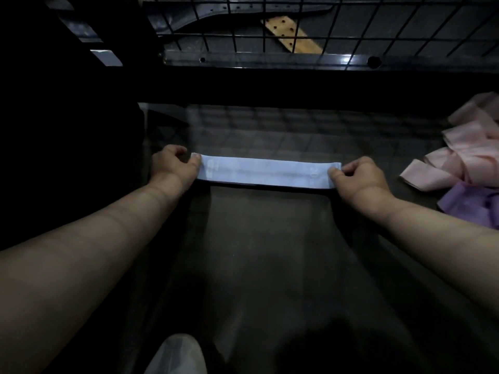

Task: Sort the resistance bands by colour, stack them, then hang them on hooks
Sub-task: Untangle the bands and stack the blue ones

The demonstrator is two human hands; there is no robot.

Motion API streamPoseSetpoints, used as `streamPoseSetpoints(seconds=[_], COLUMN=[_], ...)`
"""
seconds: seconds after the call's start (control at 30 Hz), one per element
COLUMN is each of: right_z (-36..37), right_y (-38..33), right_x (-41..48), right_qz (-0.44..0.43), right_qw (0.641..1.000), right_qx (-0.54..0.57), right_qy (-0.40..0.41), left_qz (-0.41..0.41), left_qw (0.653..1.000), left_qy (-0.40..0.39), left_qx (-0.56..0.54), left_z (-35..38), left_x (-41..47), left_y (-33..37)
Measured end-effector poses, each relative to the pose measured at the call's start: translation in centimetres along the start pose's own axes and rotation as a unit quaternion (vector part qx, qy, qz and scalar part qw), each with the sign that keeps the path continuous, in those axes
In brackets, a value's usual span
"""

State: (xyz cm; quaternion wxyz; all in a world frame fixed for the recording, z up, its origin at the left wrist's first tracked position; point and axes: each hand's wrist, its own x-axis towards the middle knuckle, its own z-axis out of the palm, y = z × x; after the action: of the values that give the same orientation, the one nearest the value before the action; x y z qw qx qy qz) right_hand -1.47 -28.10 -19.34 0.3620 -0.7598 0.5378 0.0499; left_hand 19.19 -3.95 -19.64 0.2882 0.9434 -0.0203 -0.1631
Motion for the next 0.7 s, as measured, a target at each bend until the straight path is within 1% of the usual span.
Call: streamPoseSetpoints(seconds=[0.13,0.3,0.43,0.5,0.63,0.7], right_z=[0.4,0.7,1.0,1.1,0.9,0.9], right_y=[-0.1,-0.4,-0.4,-0.3,-0.4,-0.5], right_x=[-0.2,0.1,0.3,0.2,-0.2,-0.4], right_qz=[0.007,0.032,0.071,0.067,0.046,0.038], right_qw=[1.0,0.999,0.996,0.996,0.997,0.997], right_qx=[0.009,0.017,0.05,0.053,0.06,0.062], right_qy=[-0.009,-0.007,-0.002,0.001,0.002,0.005], left_qz=[-0.005,-0.032,-0.042,-0.046,-0.088,-0.093], left_qw=[0.998,0.994,0.996,0.996,0.993,0.992], left_qy=[-0.037,-0.04,-0.048,-0.051,-0.054,-0.057], left_qx=[-0.055,-0.098,-0.057,-0.061,-0.058,-0.055], left_z=[0.2,0.7,1.2,1.5,1.7,1.8], left_x=[-1.4,-1.4,-1.6,-1.3,-0.7,-0.6], left_y=[-0.3,-0.5,-0.3,-0.5,-0.9,-0.9])
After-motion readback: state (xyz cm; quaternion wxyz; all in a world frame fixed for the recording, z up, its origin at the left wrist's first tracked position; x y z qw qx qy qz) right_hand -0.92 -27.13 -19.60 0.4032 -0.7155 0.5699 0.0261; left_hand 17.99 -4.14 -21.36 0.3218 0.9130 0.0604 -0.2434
